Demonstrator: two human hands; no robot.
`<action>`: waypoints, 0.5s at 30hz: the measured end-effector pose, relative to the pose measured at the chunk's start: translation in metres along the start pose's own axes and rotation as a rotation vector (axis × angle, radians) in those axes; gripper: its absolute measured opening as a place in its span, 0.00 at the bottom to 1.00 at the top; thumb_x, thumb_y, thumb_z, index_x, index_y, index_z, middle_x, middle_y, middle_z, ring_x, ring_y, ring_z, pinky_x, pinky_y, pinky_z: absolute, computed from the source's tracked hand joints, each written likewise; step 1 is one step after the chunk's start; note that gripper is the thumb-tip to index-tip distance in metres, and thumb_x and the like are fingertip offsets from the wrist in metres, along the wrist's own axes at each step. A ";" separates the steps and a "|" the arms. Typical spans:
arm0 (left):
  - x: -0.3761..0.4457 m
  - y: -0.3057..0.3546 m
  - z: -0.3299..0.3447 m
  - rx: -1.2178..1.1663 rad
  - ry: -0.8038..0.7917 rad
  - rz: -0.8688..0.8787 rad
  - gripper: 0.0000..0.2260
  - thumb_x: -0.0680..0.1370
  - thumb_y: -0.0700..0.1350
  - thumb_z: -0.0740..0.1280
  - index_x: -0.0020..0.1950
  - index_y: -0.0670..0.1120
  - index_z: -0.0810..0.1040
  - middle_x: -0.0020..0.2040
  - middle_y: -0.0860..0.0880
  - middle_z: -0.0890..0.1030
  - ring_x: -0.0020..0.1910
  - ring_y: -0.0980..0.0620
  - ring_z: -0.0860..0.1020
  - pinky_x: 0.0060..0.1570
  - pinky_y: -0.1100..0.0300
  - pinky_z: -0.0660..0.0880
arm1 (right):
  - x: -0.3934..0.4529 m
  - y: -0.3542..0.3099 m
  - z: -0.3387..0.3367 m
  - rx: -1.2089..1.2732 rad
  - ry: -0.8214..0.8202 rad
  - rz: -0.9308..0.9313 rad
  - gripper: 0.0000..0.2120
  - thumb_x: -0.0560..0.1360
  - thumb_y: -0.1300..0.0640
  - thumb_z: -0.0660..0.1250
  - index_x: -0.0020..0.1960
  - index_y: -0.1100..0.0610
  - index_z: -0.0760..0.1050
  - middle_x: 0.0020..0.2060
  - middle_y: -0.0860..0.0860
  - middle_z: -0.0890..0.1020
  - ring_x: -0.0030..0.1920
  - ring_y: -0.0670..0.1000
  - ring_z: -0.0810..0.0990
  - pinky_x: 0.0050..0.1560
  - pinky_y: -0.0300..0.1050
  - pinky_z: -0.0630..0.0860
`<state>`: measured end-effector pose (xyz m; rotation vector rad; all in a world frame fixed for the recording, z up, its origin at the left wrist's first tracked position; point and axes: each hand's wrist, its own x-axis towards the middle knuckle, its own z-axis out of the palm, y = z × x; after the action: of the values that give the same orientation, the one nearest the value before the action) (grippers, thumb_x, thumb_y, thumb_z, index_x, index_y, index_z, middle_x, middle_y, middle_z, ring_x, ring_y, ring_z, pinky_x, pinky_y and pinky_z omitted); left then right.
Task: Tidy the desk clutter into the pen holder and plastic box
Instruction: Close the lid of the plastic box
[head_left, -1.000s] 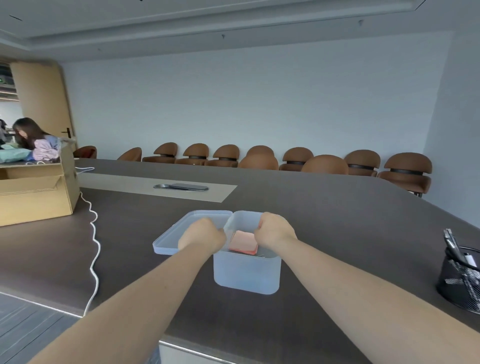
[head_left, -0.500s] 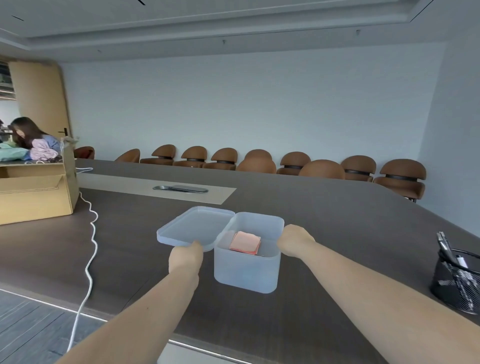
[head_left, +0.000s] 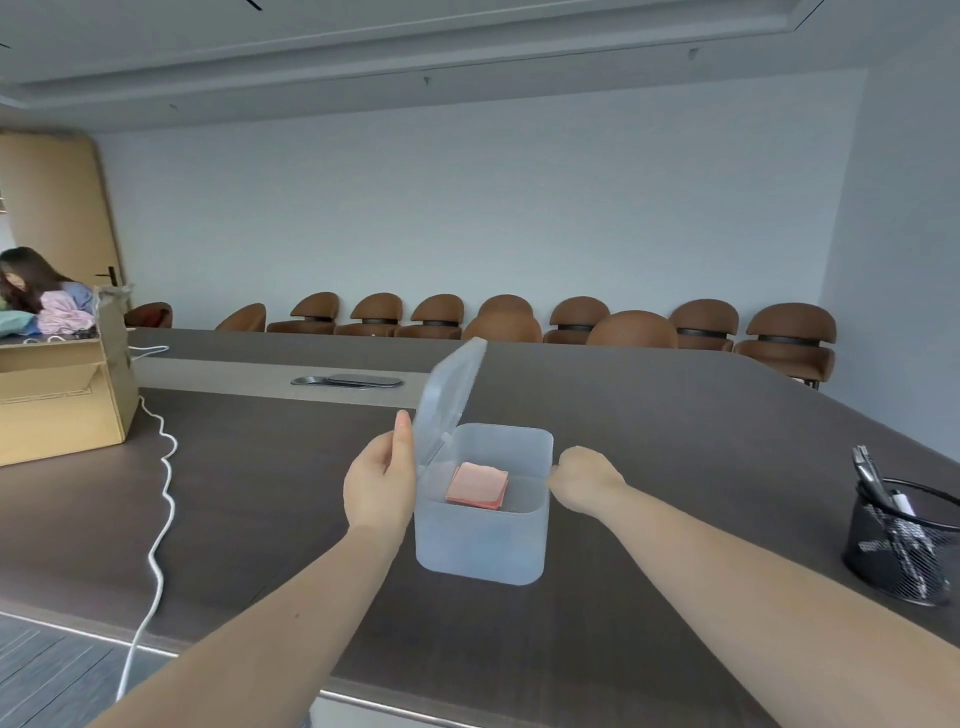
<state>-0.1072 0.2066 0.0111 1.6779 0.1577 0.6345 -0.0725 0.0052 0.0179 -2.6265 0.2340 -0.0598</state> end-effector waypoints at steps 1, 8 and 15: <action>-0.001 0.001 0.004 0.014 -0.008 -0.009 0.25 0.79 0.60 0.56 0.40 0.41 0.78 0.35 0.45 0.78 0.37 0.51 0.75 0.44 0.54 0.71 | -0.001 0.002 -0.002 0.003 0.001 -0.004 0.14 0.77 0.62 0.56 0.32 0.57 0.64 0.33 0.50 0.71 0.41 0.56 0.73 0.30 0.40 0.64; -0.007 0.013 0.030 0.180 -0.075 0.070 0.21 0.78 0.55 0.60 0.43 0.38 0.79 0.34 0.48 0.76 0.34 0.49 0.71 0.37 0.57 0.69 | 0.000 0.017 -0.018 -0.032 0.026 0.017 0.15 0.77 0.61 0.56 0.32 0.57 0.64 0.41 0.54 0.74 0.43 0.57 0.74 0.43 0.43 0.70; -0.012 0.023 0.051 0.196 -0.116 0.137 0.18 0.79 0.54 0.61 0.41 0.40 0.79 0.36 0.49 0.79 0.37 0.49 0.74 0.39 0.58 0.70 | 0.006 0.040 -0.027 -0.068 0.041 0.035 0.13 0.76 0.63 0.56 0.32 0.59 0.66 0.36 0.54 0.74 0.41 0.58 0.74 0.38 0.41 0.69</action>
<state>-0.0981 0.1520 0.0254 1.9221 0.0225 0.6381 -0.0754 -0.0429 0.0223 -2.6899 0.3011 -0.0950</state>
